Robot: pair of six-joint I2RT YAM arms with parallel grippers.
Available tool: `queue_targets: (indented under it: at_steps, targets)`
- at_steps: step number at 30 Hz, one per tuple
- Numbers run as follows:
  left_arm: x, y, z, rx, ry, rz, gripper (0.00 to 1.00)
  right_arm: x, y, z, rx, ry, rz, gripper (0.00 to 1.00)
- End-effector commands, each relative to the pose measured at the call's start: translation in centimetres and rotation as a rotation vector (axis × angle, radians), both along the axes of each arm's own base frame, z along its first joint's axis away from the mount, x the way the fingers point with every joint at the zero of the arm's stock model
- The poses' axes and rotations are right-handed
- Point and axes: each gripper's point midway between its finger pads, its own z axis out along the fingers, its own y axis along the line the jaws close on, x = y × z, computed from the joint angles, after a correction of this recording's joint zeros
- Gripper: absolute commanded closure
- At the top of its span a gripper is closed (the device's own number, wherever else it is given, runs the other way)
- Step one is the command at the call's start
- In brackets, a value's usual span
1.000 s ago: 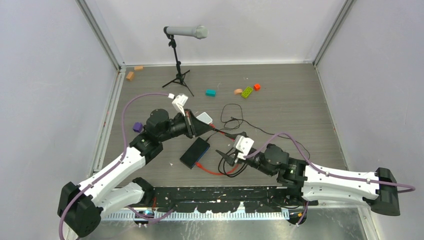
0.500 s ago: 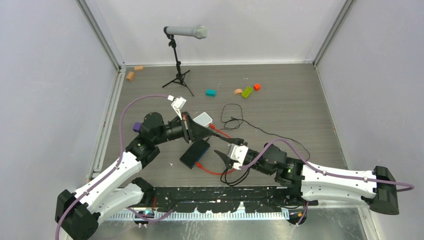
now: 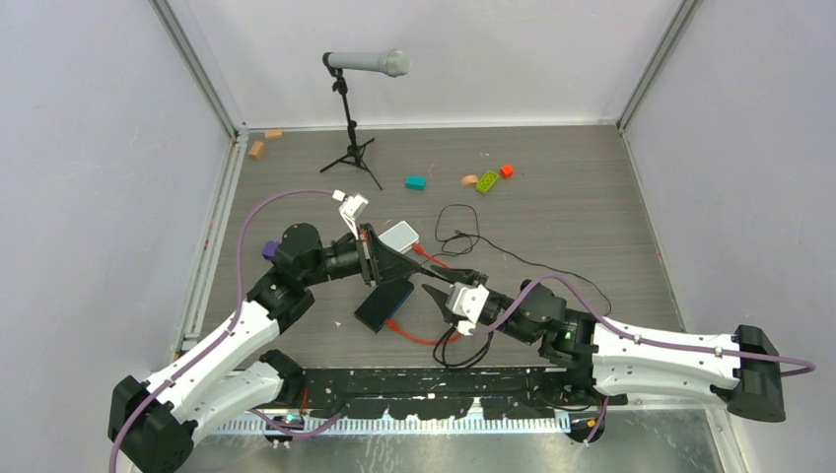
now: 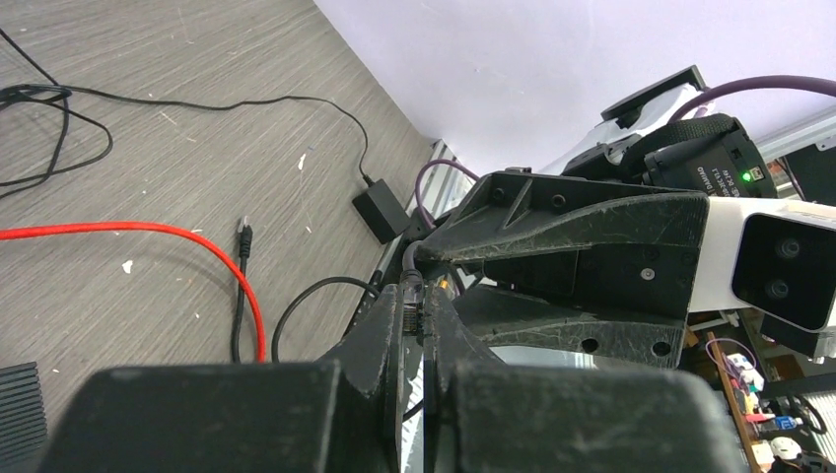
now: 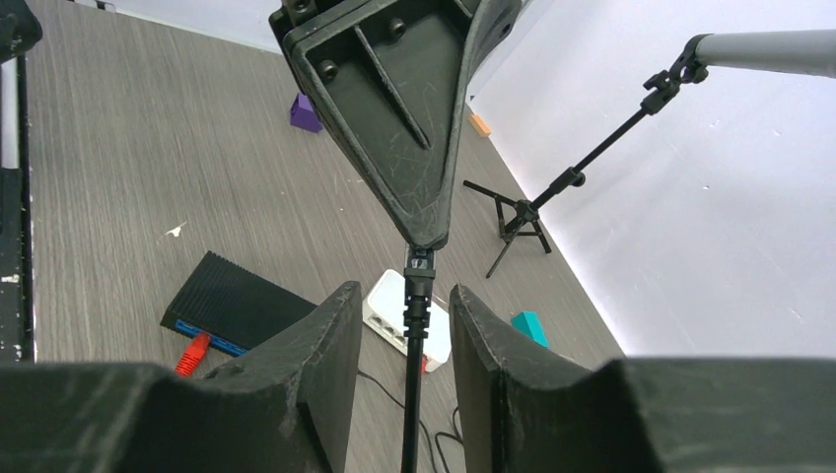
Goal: Insert the plug into the switch port
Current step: Pick up the connector from the center of the board.
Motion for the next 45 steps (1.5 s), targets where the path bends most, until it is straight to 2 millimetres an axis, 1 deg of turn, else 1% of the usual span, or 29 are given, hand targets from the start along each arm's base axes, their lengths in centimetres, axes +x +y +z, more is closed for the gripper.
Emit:
queue_targets:
  at_steps: [1,9,17,20,24,29,30,31,32,33,37,39,42,45]
  targets:
    - [-1.11,-0.03,2.07,-0.055,-0.072,-0.051,1.0,0.67,-0.19,3.68,0.087,-0.05,-0.038,0.59]
    - [-1.53,-0.09,2.18,-0.062,-0.079,-0.071,1.0,1.01,-0.23,3.79,0.085,-0.044,-0.057,0.67]
    - [-1.65,-0.23,2.29,-0.065,-0.08,-0.077,1.0,1.13,0.33,3.73,0.084,-0.041,-0.054,0.67]
    - [-1.61,-0.22,2.29,-0.064,-0.081,-0.076,1.0,1.18,0.43,3.51,0.075,-0.038,-0.056,0.69]
    - [-1.59,-0.25,2.22,-0.063,-0.079,-0.075,1.0,1.28,0.36,3.2,0.064,-0.034,-0.063,0.75]
    - [-1.43,-0.23,1.98,-0.058,-0.073,-0.067,1.0,1.27,0.2,3.34,0.065,-0.036,-0.065,0.79]
    - [-1.43,-0.26,1.97,-0.058,-0.073,-0.068,1.0,1.27,0.15,3.31,0.063,-0.036,-0.067,0.78]
    - [-1.38,-0.25,2.01,-0.058,-0.072,-0.065,1.0,1.27,0.1,3.29,0.062,-0.038,-0.067,0.71]
    - [-1.35,-0.27,2.04,-0.057,-0.073,-0.065,1.0,1.29,0.01,3.32,0.064,-0.038,-0.07,0.61]
    - [-1.36,-0.28,2.12,-0.057,-0.075,-0.066,1.0,1.3,-0.07,3.38,0.065,-0.039,-0.072,0.59]
    - [-1.19,-0.36,2.16,-0.056,-0.075,-0.064,1.0,1.31,-0.3,3.44,0.068,-0.04,-0.076,0.58]
    - [-1.18,-0.42,2.22,-0.057,-0.075,-0.068,1.0,1.31,-0.34,3.57,0.07,-0.042,-0.078,0.61]
    - [-1.15,-0.44,2.24,-0.057,-0.075,-0.067,1.0,1.36,-0.39,3.65,0.07,-0.044,-0.08,0.7]
    - [-1.18,-0.4,2.2,-0.058,-0.075,-0.065,1.0,1.32,-0.36,3.43,0.062,-0.041,-0.077,0.74]
